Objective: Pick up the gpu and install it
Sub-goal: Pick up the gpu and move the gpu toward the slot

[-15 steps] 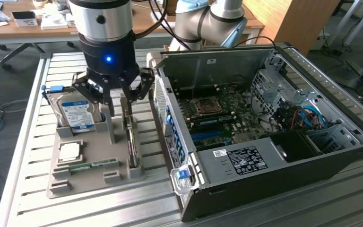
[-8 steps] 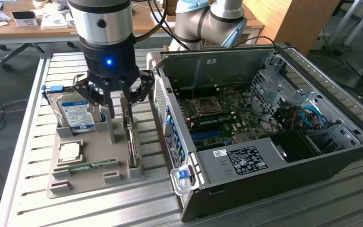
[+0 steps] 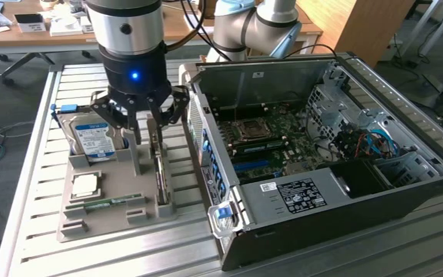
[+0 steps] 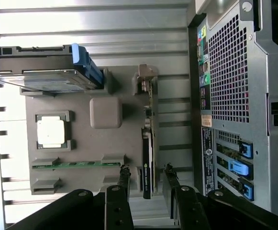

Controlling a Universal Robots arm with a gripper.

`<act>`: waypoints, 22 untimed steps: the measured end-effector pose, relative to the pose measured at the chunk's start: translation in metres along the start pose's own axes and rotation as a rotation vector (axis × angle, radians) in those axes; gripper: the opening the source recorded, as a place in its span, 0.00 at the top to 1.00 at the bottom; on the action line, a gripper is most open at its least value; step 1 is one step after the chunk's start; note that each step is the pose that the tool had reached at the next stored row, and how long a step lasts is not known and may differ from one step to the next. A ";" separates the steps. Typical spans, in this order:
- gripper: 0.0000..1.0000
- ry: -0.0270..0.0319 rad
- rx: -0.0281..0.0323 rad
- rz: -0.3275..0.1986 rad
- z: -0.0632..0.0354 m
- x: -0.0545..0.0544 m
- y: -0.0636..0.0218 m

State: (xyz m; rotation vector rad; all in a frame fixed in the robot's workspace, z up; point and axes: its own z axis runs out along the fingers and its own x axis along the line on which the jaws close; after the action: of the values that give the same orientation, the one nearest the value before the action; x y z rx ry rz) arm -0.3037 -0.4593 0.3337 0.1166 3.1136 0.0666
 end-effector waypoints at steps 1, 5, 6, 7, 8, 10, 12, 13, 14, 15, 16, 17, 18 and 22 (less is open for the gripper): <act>0.58 0.0001 0.0000 0.000 0.0000 0.000 0.0000; 0.58 0.0001 0.0001 0.000 0.0000 -0.001 0.0000; 0.58 0.0001 0.0000 0.000 0.0000 -0.001 0.0000; 0.58 0.0001 0.0001 0.000 0.0001 -0.001 0.0000; 0.58 0.0001 0.0000 0.000 0.0004 -0.001 0.0001; 0.58 0.0001 0.0001 0.000 0.0010 -0.001 0.0000; 0.58 0.0002 0.0001 0.000 0.0011 0.000 0.0000; 0.58 0.0002 0.0002 0.000 0.0011 0.000 0.0000; 0.58 0.0001 0.0000 0.000 0.0013 -0.001 0.0000; 0.58 0.0000 0.0000 0.000 0.0015 0.000 0.0000; 0.58 0.0000 0.0000 0.000 0.0015 0.000 0.0000; 0.58 0.0001 0.0000 0.000 0.0015 -0.001 0.0000; 0.58 0.0001 0.0000 0.000 0.0015 -0.001 0.0000; 0.58 0.0001 0.0000 0.000 0.0016 0.000 0.0000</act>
State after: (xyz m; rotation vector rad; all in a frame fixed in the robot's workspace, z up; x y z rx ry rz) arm -0.3032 -0.4593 0.3321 0.1166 3.1137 0.0665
